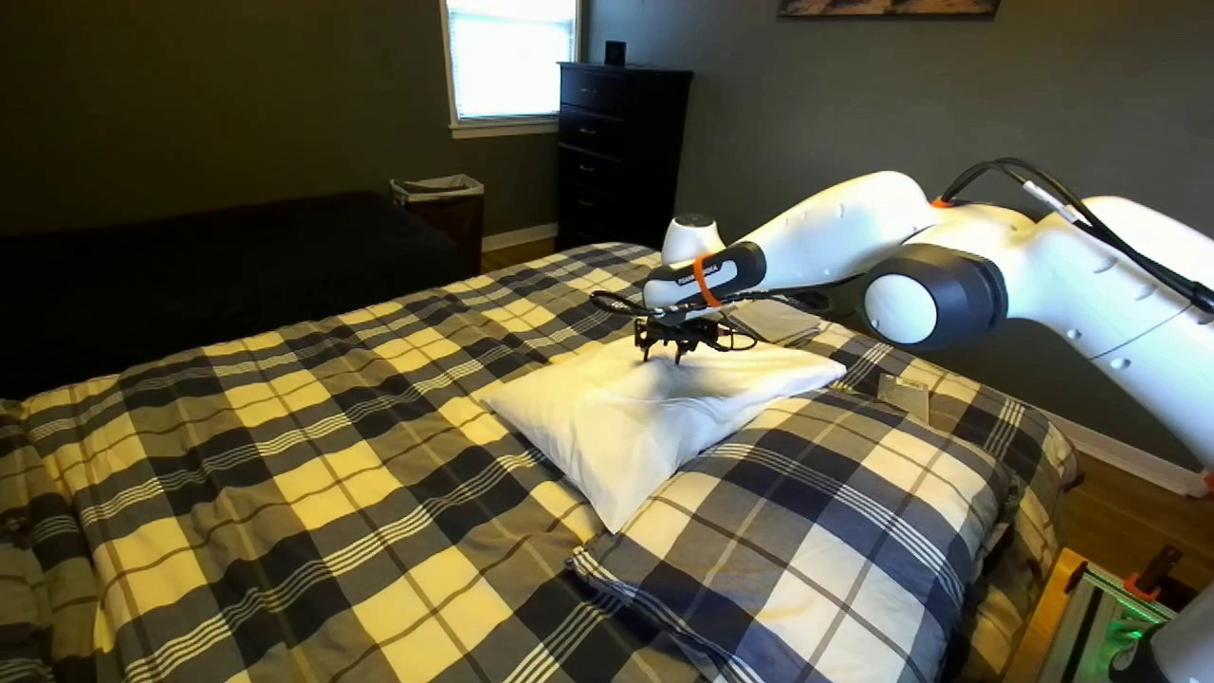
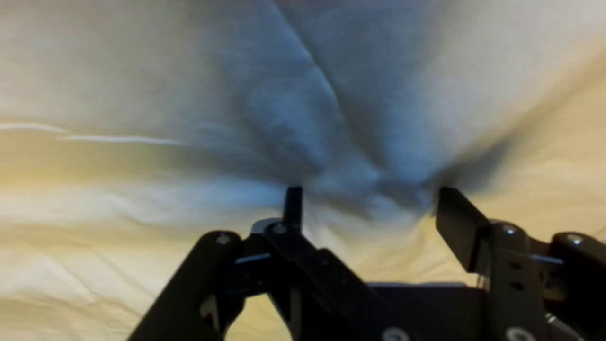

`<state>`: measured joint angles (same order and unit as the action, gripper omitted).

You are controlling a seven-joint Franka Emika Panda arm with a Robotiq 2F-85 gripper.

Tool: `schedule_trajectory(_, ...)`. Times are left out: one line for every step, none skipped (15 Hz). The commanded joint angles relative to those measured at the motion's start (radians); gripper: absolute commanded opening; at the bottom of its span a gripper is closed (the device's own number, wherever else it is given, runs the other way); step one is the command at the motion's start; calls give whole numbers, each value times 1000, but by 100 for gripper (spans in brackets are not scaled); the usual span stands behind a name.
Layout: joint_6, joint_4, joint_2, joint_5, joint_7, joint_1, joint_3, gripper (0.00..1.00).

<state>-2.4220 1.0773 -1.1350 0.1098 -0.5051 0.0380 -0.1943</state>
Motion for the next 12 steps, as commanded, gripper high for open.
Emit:
schedule_trajectory(44,-107,-73,-23,-46,-3,-20,42)
schedule_trajectory(51,-119,-81,-24,-50,-1,-21,35)
schedule_trajectory(59,-128,-87,-25,-54,0,-23,28)
schedule_trajectory(70,-140,-92,-25,-61,2,-24,19)
schedule_trajectory(76,-149,-98,-26,-64,4,-25,13)
schedule_trajectory(82,-158,-101,-25,-69,7,-26,4)
schedule_trajectory(91,-161,-100,-24,-79,8,-28,1)
schedule_trajectory(117,-164,-95,-21,-103,8,-33,0)
schedule_trajectory(124,-169,-94,-19,-120,13,-33,0)
schedule_trajectory(134,-172,-89,-17,-134,18,-31,0)
schedule_trajectory(144,-174,-80,-13,-146,24,-26,1)
schedule_trajectory(163,-178,-71,-10,-158,31,-21,1)
